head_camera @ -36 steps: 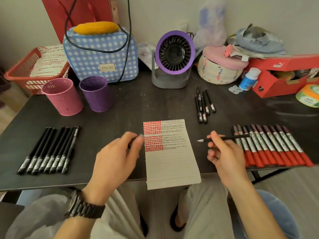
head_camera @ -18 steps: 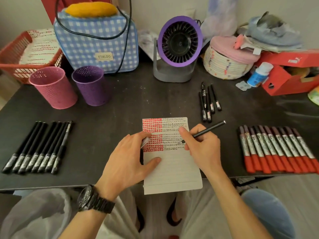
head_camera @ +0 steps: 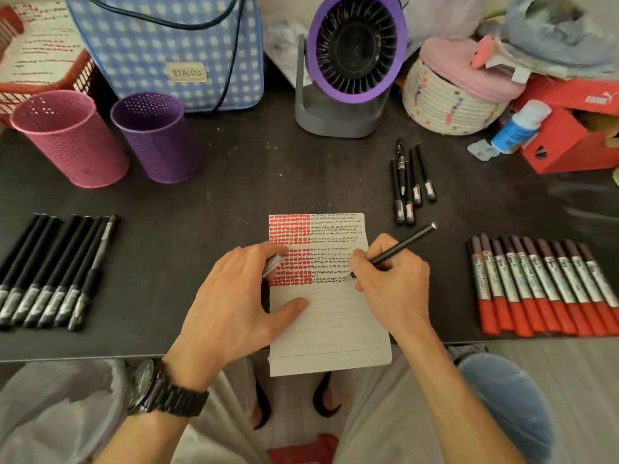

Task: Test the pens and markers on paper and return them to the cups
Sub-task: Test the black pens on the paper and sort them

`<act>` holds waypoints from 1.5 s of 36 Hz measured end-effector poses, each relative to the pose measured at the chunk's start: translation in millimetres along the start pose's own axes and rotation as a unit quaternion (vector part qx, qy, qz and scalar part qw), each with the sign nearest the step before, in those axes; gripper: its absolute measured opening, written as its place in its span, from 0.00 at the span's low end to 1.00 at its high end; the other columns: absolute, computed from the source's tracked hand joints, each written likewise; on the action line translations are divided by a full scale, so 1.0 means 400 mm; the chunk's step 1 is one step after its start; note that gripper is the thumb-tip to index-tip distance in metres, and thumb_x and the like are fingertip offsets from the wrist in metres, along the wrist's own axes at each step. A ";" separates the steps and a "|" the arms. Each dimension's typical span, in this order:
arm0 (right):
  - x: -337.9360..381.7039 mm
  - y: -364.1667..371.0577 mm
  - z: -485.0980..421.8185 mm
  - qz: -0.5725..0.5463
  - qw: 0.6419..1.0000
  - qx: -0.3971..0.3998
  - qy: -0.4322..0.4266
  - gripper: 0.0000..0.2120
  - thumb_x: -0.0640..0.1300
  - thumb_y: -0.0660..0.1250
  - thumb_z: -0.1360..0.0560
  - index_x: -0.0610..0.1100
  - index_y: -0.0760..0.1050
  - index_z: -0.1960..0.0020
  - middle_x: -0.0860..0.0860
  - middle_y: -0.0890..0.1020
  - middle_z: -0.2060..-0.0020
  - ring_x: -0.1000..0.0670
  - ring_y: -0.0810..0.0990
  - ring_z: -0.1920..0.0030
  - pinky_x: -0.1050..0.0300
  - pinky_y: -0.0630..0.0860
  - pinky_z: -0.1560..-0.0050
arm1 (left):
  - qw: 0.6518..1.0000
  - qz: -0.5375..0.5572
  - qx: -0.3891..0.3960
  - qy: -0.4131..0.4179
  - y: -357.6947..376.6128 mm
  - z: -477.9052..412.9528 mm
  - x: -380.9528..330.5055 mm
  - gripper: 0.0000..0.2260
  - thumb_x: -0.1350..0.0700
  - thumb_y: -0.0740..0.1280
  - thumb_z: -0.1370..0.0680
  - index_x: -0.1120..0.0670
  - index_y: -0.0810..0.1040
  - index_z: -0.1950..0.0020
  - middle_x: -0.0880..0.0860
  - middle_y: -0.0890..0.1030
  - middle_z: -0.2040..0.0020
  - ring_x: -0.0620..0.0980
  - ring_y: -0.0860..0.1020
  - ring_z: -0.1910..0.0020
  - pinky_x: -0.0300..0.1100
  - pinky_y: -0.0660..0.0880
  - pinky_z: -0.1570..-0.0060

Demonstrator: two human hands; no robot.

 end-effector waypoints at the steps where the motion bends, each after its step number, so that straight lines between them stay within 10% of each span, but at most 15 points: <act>1: 0.000 0.001 0.000 0.002 1.000 0.003 0.000 0.14 0.43 0.72 0.26 0.45 0.72 0.68 0.53 0.79 0.78 0.60 0.76 0.77 0.73 0.67 0.73 | 1.000 0.000 -0.001 -0.001 0.000 0.000 0.000 0.31 0.29 0.65 0.30 0.41 0.67 0.32 0.36 0.73 0.40 0.41 0.73 0.41 0.44 0.69 0.36; 45: -0.002 -0.003 0.000 0.006 1.000 -0.005 -0.002 0.15 0.41 0.70 0.26 0.45 0.69 0.68 0.48 0.77 0.77 0.58 0.72 0.78 0.68 0.67 0.76 | 1.000 0.014 0.008 -0.018 -0.006 0.004 -0.006 0.31 0.30 0.67 0.31 0.42 0.69 0.32 0.34 0.70 0.41 0.43 0.73 0.38 0.45 0.69 0.34; 54: 0.012 -0.058 0.017 -0.131 0.987 -0.090 0.006 0.12 0.54 0.69 0.20 0.52 0.75 0.60 0.50 0.81 0.70 0.53 0.78 0.71 0.63 0.74 0.68 | 0.999 0.022 0.026 -0.026 -0.004 0.008 -0.014 0.31 0.27 0.61 0.28 0.42 0.69 0.31 0.38 0.75 0.36 0.41 0.74 0.38 0.45 0.70 0.33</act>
Point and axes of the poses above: each hand's wrist, its own z-axis away from the middle knuckle, its own y-axis out of the palm, x = y × z, the point moved 7 cm from there along -z, towards the middle knuckle
